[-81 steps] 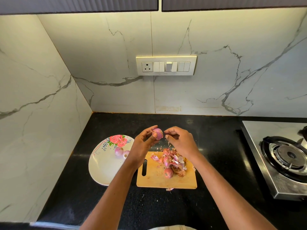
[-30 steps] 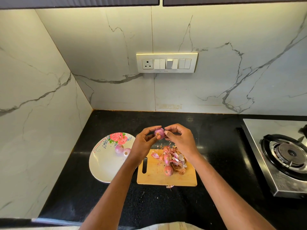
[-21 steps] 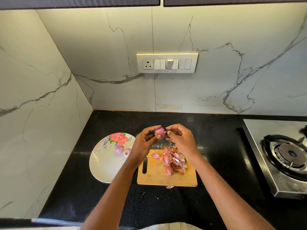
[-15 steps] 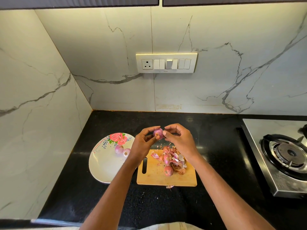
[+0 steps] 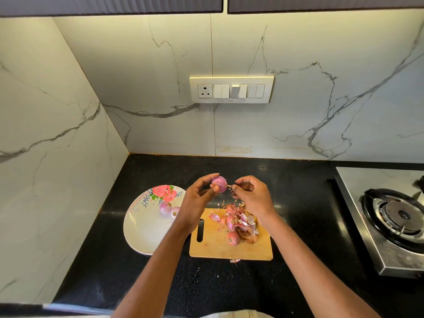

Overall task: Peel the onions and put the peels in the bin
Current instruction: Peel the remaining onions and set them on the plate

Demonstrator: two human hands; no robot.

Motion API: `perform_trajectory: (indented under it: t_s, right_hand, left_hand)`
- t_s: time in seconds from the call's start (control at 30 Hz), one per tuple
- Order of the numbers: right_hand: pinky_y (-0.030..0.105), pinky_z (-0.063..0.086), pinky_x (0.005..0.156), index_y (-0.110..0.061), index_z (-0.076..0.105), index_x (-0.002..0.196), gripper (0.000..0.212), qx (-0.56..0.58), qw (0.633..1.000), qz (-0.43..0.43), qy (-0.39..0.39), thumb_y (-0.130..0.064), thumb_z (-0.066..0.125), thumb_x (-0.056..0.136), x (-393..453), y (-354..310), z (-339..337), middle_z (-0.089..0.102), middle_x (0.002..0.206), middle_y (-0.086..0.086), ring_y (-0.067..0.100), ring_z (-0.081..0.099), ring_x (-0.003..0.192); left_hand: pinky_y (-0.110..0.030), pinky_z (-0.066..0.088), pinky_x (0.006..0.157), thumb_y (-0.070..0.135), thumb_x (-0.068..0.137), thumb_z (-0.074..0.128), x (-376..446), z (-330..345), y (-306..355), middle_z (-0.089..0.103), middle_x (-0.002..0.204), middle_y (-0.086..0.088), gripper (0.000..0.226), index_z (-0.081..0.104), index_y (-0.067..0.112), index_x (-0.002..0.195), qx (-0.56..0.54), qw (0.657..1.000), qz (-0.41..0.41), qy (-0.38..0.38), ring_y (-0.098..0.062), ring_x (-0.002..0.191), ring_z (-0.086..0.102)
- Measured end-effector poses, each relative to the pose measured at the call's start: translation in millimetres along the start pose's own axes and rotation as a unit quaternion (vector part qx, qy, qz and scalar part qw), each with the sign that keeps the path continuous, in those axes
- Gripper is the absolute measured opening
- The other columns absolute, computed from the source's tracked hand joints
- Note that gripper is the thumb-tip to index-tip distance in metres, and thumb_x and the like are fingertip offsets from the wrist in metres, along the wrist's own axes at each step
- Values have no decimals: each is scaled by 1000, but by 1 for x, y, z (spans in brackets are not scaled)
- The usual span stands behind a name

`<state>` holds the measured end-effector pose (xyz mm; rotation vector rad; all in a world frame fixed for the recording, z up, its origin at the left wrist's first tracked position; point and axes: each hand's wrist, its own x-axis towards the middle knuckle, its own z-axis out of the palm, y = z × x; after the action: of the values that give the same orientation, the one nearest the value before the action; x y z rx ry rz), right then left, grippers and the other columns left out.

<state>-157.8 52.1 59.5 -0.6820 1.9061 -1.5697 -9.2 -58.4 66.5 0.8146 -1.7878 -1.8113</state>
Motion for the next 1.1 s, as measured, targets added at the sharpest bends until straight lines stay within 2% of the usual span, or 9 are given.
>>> perform_trajectory:
  t_s: [0.13,0.23,0.43,0.57,0.67,0.73,0.9,1.0,1.1]
  right_hand:
    - [17,58,67,-17,70,101,11,-43,999,-3,-5,-10,71,93,-1,1,1,73,91,0,9,74,80]
    - [19,59,71,-19,72,102,13,-72,997,-15,-16,-10,69,94,0,0,1,74,91,-4,10,74,82]
    - [5,46,69,-33,77,97,19,-200,976,-80,-37,-17,67,94,-1,-5,1,69,88,-24,-5,64,83]
    - [3,43,68,-32,77,95,22,-238,968,-74,-27,-14,65,96,0,5,-2,67,91,-22,-5,62,84]
    - [10,50,79,-30,74,107,21,-233,969,-69,-51,-15,61,100,1,12,-4,71,104,-14,-2,64,92]
    - [15,53,82,-29,73,111,20,-230,968,-71,-66,-17,61,101,2,12,1,72,105,-14,-1,66,93]
    - [9,50,80,-30,73,109,19,-197,974,-94,-59,-17,67,97,1,-1,3,69,106,-17,-3,65,94]
    - [21,60,81,-26,73,111,15,-107,987,-91,-78,-26,68,97,2,-13,5,73,104,-14,1,70,93]
    - [29,62,84,-26,75,110,18,-101,986,-105,-76,-31,73,93,3,-13,8,74,102,-14,4,71,96]
  left_hand:
    - [-47,48,110,35,87,70,-2,2,1,67,130,3,45,63,29,131,-30,999,-12,-6,-19,124,62]
    - [-49,46,111,32,84,70,-2,2,4,68,129,-1,46,63,25,129,-83,996,-28,-1,-24,125,63]
    - [-40,50,108,25,86,66,-3,5,5,68,130,-7,44,62,20,129,-153,987,-50,1,-26,124,64]
    - [-32,55,101,20,86,64,1,-4,9,66,132,-12,48,58,15,133,-228,971,-60,27,-26,121,66]
    - [-30,56,98,21,87,63,2,-6,10,68,131,-11,46,59,16,132,-206,977,-54,24,-23,118,68]
    - [-30,56,98,22,87,64,2,-6,7,67,131,-11,46,59,16,133,-194,979,-53,29,-23,118,68]
    - [-42,51,108,30,85,67,0,0,0,69,128,-6,43,63,23,128,-117,992,-46,19,-23,120,66]
    - [-45,50,108,38,82,73,1,0,-2,71,125,1,43,66,29,124,-59,998,-26,26,-21,120,65]
    - [-44,51,107,39,84,74,2,1,-4,70,125,4,43,66,29,126,-32,999,-13,26,-18,121,64]
